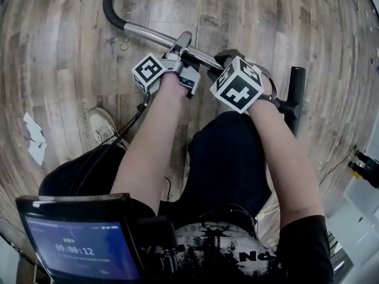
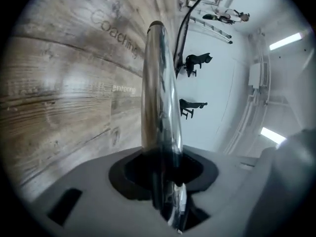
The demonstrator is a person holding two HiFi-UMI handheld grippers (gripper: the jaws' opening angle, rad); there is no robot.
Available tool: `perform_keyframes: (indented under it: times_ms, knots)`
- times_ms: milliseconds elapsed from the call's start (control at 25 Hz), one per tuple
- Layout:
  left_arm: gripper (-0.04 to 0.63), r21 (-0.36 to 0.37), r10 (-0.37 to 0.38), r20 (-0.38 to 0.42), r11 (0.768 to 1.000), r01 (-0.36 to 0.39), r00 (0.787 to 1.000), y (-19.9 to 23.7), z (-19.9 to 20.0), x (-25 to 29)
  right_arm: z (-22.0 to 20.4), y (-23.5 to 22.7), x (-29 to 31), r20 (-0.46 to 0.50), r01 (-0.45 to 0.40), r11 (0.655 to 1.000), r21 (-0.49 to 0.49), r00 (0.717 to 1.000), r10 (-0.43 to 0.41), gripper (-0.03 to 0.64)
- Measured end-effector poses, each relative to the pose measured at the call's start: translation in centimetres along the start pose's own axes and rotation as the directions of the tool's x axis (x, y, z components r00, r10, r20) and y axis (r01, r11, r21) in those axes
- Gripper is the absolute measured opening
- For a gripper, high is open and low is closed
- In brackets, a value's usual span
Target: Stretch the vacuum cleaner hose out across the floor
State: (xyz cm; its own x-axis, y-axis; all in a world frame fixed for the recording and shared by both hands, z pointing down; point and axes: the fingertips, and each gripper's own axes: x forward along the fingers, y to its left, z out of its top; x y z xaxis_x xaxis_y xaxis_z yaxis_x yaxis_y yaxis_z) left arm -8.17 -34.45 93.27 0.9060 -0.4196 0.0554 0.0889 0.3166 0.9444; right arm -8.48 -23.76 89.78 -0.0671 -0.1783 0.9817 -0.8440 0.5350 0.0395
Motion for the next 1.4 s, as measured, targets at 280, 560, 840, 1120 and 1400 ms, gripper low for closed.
perform_keyframes:
  times_ms: [280,560,840,1120,1400]
  knots:
    - [0.127,0.164,0.009,-0.017,0.986,-0.006,1.0,-3.5,0.1,0.8,-2.5,-2.6,2.5,-0.123,0.156,0.969,-0.192,0.976,-0.182,0.181]
    - [0.126,0.361,0.025,-0.064,0.932,0.0,0.998,-5.9,-0.8,0.4,-3.0,-1.5,3.0,-0.062,0.096,0.97,-0.222,0.992,-0.112,0.124]
    - [0.116,0.503,-0.106,0.05,0.862,0.067,0.993,-14.4,6.0,0.2,-2.6,-0.6,-1.8,0.002,0.051,0.981,-0.185,0.999,-0.052,0.133]
    - [0.046,0.405,-0.085,0.164,0.914,0.011,0.983,-15.6,6.8,-0.4,0.0,-2.2,-2.2,0.084,0.135,0.98,-0.144,0.989,-0.124,0.155]
    - [0.046,0.489,-0.085,0.148,0.872,0.002,0.985,-17.0,5.1,-1.0,4.3,-1.4,-0.7,0.118,0.15,0.974,-0.171,0.984,-0.131,0.083]
